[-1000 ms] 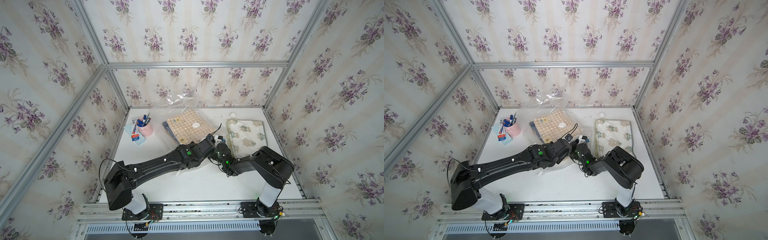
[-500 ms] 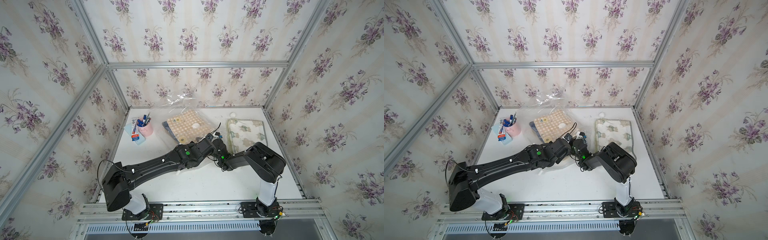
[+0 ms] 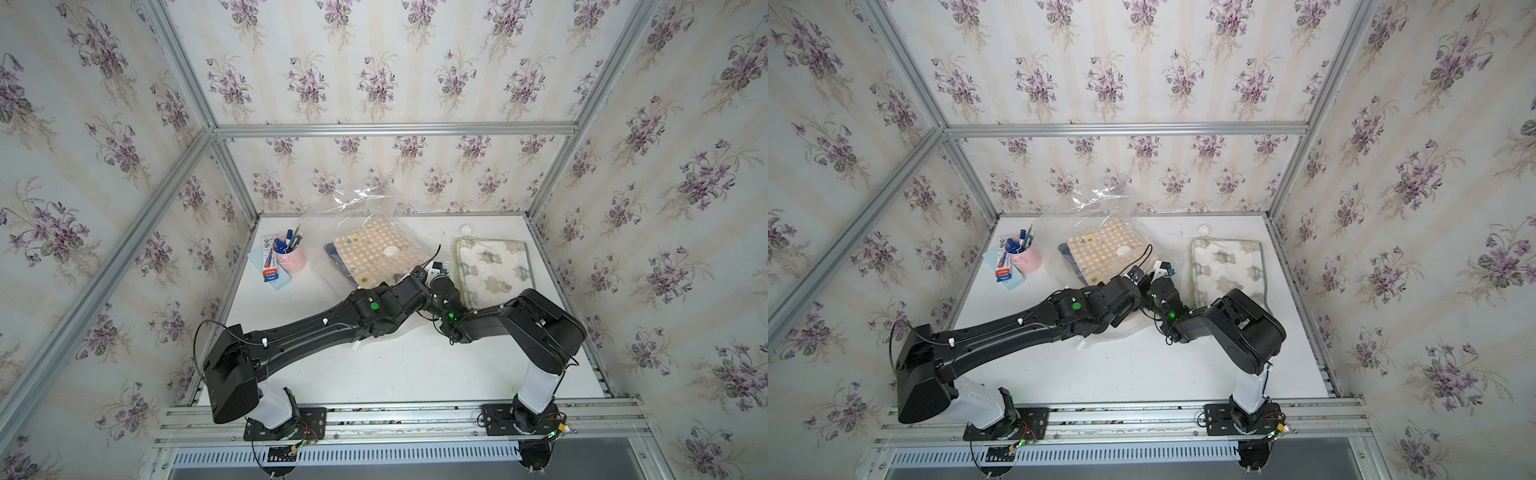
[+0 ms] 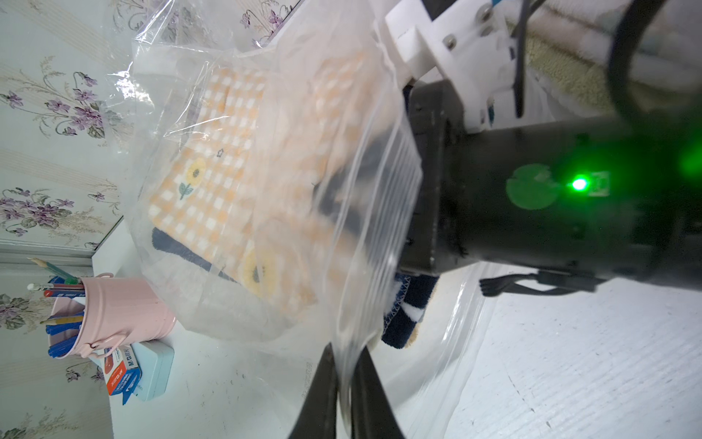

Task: Take the blanket out of the vacuum bag
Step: Take out the blanket from the vacuum bag.

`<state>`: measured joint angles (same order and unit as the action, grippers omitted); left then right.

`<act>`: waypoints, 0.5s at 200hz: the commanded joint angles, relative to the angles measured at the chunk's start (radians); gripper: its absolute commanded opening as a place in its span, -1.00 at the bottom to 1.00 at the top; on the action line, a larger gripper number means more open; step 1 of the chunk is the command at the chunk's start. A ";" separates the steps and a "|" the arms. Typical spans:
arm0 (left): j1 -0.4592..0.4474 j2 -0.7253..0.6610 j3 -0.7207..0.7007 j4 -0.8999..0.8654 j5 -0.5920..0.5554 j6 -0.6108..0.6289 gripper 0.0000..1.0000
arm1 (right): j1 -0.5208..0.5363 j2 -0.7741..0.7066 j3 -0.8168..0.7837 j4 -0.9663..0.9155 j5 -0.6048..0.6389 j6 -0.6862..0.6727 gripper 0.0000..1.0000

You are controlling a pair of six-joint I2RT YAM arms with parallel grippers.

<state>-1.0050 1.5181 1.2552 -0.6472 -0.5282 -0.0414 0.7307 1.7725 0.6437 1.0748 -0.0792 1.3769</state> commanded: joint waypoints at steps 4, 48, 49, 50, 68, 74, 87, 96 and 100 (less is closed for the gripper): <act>0.007 -0.006 0.001 0.011 -0.001 -0.005 -0.77 | 0.004 -0.073 -0.042 0.059 -0.017 0.008 -1.00; 0.009 -0.006 0.000 0.012 -0.007 -0.010 -0.76 | 0.034 -0.203 -0.171 0.077 0.002 0.015 -1.00; 0.009 -0.006 0.000 0.012 -0.007 -0.011 -0.76 | 0.035 -0.207 -0.175 0.077 0.004 0.013 -1.00; 0.009 -0.006 0.000 0.012 -0.007 -0.011 -0.76 | 0.036 -0.210 -0.179 0.076 0.004 0.012 -1.00; 0.011 -0.005 0.003 0.014 -0.007 -0.008 -0.76 | 0.053 -0.280 -0.242 0.049 0.029 0.002 -1.00; 0.011 -0.006 0.003 0.014 -0.007 -0.008 -0.76 | 0.055 -0.303 -0.268 0.039 0.034 0.002 -1.00; 0.014 -0.005 0.003 0.014 -0.004 -0.010 -0.76 | 0.059 -0.353 -0.317 0.033 0.035 0.001 -1.00; 0.013 -0.001 0.003 0.014 -0.002 -0.009 -0.75 | 0.066 -0.389 -0.348 0.017 0.036 0.001 -1.00; 0.013 -0.001 0.003 0.012 -0.002 -0.009 -0.75 | 0.072 -0.406 -0.361 0.010 0.038 -0.001 -1.00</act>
<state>-0.9936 1.5177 1.2552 -0.6468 -0.5278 -0.0422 0.7868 1.4395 0.3405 1.0927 -0.0608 1.3834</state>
